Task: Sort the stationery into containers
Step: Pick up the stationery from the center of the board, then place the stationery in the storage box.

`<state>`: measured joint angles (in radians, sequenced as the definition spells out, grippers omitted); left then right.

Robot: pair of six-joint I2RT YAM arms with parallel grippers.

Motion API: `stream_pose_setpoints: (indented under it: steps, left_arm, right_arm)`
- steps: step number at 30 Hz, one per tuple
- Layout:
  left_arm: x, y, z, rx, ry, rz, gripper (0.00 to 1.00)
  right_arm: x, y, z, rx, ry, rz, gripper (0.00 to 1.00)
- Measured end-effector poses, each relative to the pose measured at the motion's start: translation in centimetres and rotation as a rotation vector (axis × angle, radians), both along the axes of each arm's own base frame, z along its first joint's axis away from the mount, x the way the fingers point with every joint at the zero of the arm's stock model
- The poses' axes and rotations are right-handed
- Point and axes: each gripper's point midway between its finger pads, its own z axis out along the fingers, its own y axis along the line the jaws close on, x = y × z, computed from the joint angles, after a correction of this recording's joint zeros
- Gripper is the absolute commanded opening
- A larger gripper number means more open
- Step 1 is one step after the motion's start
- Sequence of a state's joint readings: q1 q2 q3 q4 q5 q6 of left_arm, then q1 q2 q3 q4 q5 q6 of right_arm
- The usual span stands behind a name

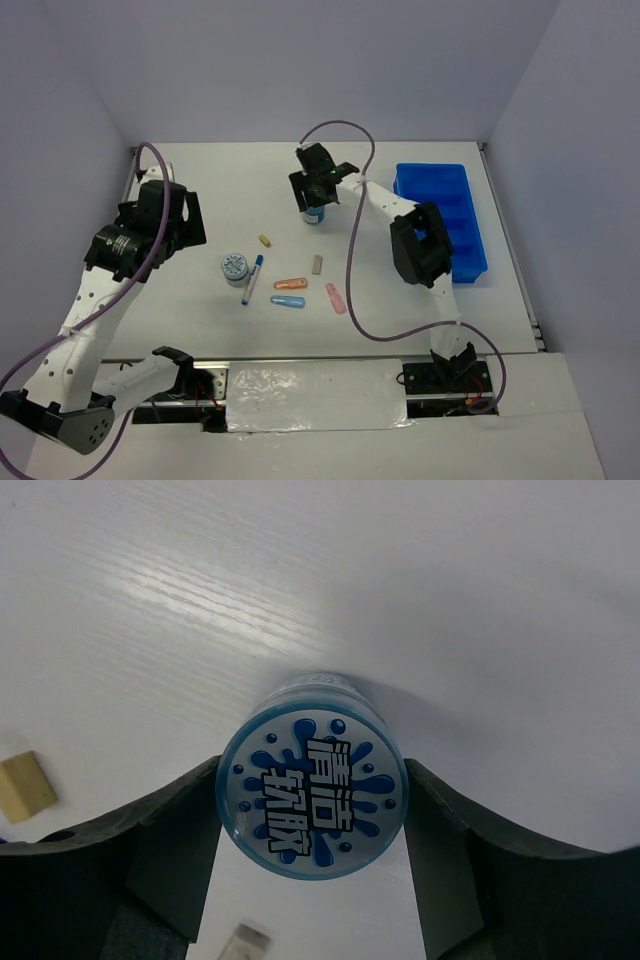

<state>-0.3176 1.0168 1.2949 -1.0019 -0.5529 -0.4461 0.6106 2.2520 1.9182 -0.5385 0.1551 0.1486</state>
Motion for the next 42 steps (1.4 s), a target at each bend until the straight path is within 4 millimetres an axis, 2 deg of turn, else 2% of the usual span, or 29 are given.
stream_pose_setpoints:
  steps: [3, 4, 6, 8, 9, 11, 13, 14, 16, 18, 25, 33, 41, 42]
  left_arm:
    - [0.0, 0.0, 0.0, 0.000, -0.001, 0.000, 0.99]
    - [0.1, 0.0, 0.0, -0.001, -0.001, -0.001, 0.99]
    - [0.2, -0.2, -0.1, -0.006, -0.003, -0.004, 0.99]
    - [0.4, -0.4, -0.5, -0.013, -0.002, -0.010, 0.99]
    - [0.5, -0.5, -0.8, -0.017, 0.004, -0.013, 0.99]
    - [0.6, -0.9, -1.4, -0.026, 0.022, -0.024, 0.99]
    - [0.7, -1.2, -1.9, -0.035, 0.040, -0.036, 0.99]
    - [0.8, -1.4, -2.0, -0.037, 0.046, -0.040, 0.99]
    - [1.0, -1.6, -2.2, -0.041, 0.054, -0.046, 0.99]
    - [1.1, -1.7, -2.3, -0.045, 0.055, -0.050, 0.99]
    - [1.1, -1.8, -2.5, -0.049, 0.060, -0.054, 0.99]
    - [1.4, -1.9, -3.1, -0.042, 0.082, -0.053, 0.99]
    - [1.9, -2.2, -3.5, -0.044, 0.092, -0.058, 0.99]
    - [1.9, -2.3, -3.6, -0.047, 0.091, -0.060, 0.99]
  right_arm:
    - [0.0, -2.6, 2.2, 0.004, -0.003, -0.045, 0.32]
    - [0.6, -4.6, 4.1, 0.017, -0.018, -0.089, 0.32]
    - [2.7, -8.9, 7.5, 0.035, -0.065, -0.199, 0.32]
    - [5.5, -14.5, 10.8, 0.060, -0.129, -0.343, 0.33]
    - [6.8, -18.2, 12.1, 0.066, -0.163, -0.433, 0.33]
    - [7.9, -24.2, 12.8, 0.058, -0.190, -0.575, 0.33]
    - [7.8, -30.0, 12.3, 0.024, -0.177, -0.704, 0.34]
    - [7.4, -32.2, 11.6, 0.013, -0.160, -0.751, 0.34]
    - [6.6, -34.6, 10.4, -0.006, -0.125, -0.801, 0.34]
    - [6.1, -35.5, 9.5, -0.015, -0.095, -0.816, 0.35]
    - [6.0, -35.7, 8.4, 0.007, -0.068, -0.796, 0.38]
    - [5.5, -38.1, 6.9, -0.011, -0.045, -0.824, 0.43]
    - [6.3, -39.2, 6.2, -0.006, -0.055, -0.810, 0.55]
    - [6.5, -39.2, 5.8, -0.006, -0.053, -0.804, 0.60]
